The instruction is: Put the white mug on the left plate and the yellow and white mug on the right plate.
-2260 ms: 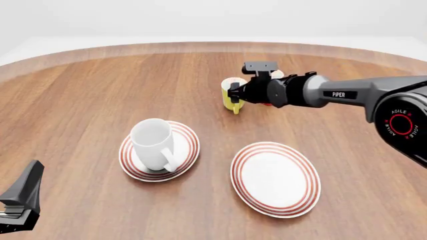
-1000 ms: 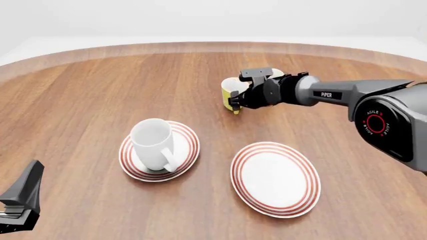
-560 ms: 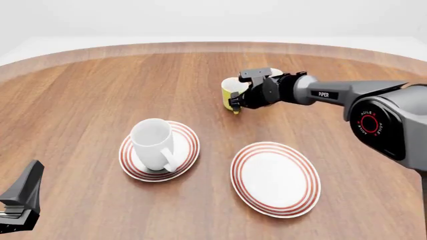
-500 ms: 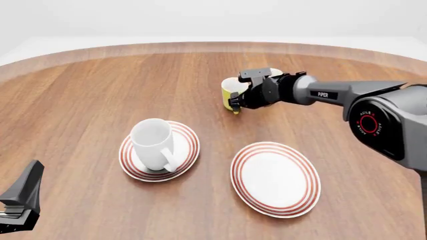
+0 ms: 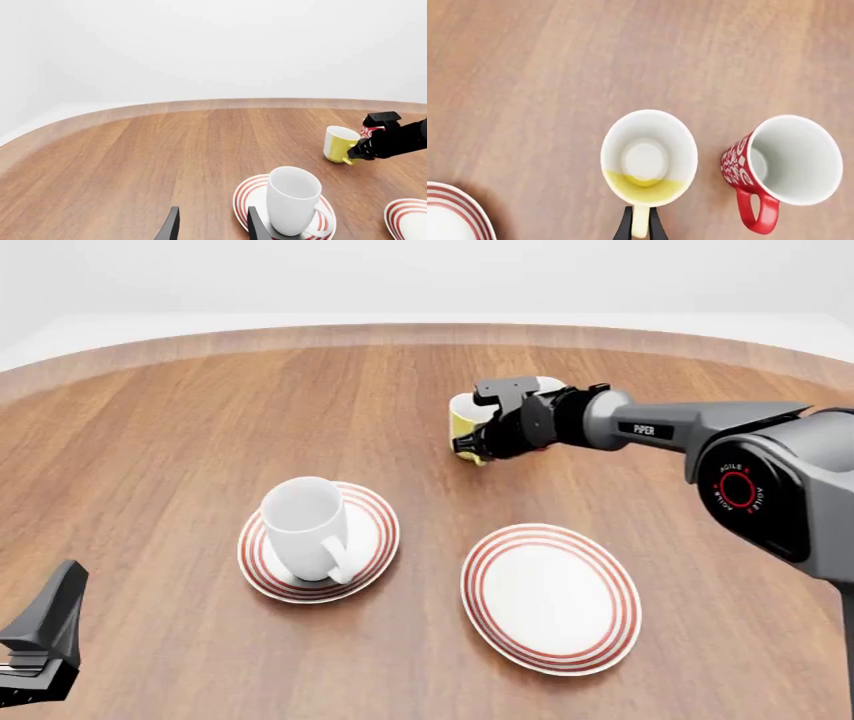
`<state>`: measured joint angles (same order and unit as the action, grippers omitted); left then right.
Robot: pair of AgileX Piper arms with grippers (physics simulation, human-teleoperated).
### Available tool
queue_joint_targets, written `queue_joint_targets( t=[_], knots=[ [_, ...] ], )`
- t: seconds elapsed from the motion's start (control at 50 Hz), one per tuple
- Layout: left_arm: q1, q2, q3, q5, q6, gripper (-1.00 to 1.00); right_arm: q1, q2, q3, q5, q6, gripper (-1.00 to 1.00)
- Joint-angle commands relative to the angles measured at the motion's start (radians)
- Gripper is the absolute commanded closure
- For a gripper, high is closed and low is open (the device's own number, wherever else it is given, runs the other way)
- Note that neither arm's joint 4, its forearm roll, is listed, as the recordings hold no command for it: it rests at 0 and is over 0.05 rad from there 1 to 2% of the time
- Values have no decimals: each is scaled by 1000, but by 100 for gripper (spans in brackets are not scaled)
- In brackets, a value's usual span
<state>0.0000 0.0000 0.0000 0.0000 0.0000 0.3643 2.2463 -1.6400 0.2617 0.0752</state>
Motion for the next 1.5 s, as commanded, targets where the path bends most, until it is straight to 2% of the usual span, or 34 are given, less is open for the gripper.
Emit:
queue_joint_targets(
  t=[0.02,0.22,0.44,0.92,1.2,1.5],
  knots=[
    [0,0,0,0,0,-100,-2,-9,10,-4,11,100],
    [0,0,0,0,0,-100,-6,-60,50,-20,9,100],
    [0,0,0,0,0,-100,-33,-159,146,-52,9,100],
    [0,0,0,0,0,-100,-38,-542,513,-118,-7,100],
    [0,0,0,0,0,-100,-46,-744,703,-125,-11,100],
    [0,0,0,0,0,-100,-72,-913,857,-110,-25,100]
  ],
)
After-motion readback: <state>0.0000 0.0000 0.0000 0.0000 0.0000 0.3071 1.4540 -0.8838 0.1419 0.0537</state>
